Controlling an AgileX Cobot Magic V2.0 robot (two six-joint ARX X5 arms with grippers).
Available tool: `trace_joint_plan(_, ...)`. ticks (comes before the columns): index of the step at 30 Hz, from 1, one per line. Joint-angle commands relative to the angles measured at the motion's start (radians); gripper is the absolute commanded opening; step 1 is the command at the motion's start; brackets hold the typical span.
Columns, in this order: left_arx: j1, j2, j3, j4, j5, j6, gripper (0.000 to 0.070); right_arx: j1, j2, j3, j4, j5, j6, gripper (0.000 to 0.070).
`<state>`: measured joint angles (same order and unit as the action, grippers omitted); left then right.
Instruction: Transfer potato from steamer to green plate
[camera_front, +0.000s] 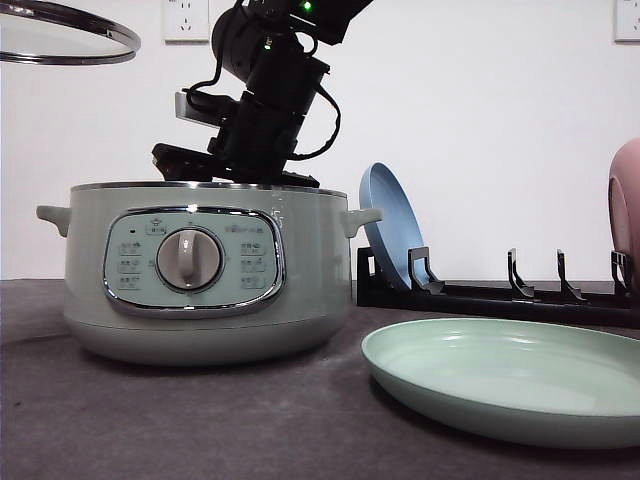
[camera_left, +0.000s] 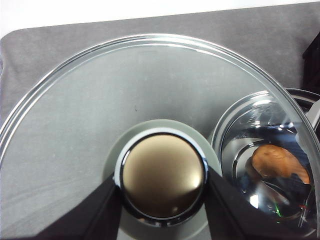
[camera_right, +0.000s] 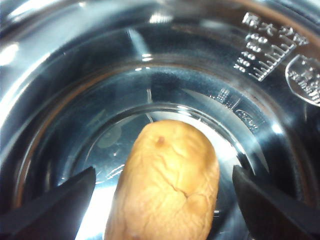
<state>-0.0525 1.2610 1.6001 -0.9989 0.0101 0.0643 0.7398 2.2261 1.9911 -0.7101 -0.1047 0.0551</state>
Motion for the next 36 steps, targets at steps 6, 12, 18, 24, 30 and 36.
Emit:
trace_joint_plan(6, 0.002, -0.013, 0.028, 0.045, 0.004, -0.001, 0.0000, 0.011, 0.024, 0.029, 0.003, 0.012, -0.006, 0.0551)
trace_joint_plan(12, 0.002, -0.013, 0.028, 0.045, 0.004, -0.001, 0.0000, 0.011, 0.027, 0.028, -0.006, 0.012, -0.001, 0.0551)
trace_joint_plan(18, 0.002, -0.013, 0.028, 0.045, 0.004, -0.001, 0.0000, 0.011, 0.045, 0.028, -0.026, 0.013, 0.009, 0.0551)
trace_joint_plan(24, 0.002, -0.013, 0.028, 0.044, 0.004, -0.001, 0.0000, 0.011, 0.045, 0.028, -0.034, 0.013, 0.013, 0.0467)
trace_joint_plan(30, 0.002, -0.013, 0.028, 0.045, 0.004, -0.001, 0.0000, 0.011, 0.044, 0.028, -0.043, -0.001, 0.013, 0.0265)
trace_joint_plan(36, 0.002, -0.013, 0.028, 0.045, 0.004, -0.001, 0.0000, 0.010, 0.015, 0.053, -0.060, 0.000, 0.011, 0.0262)
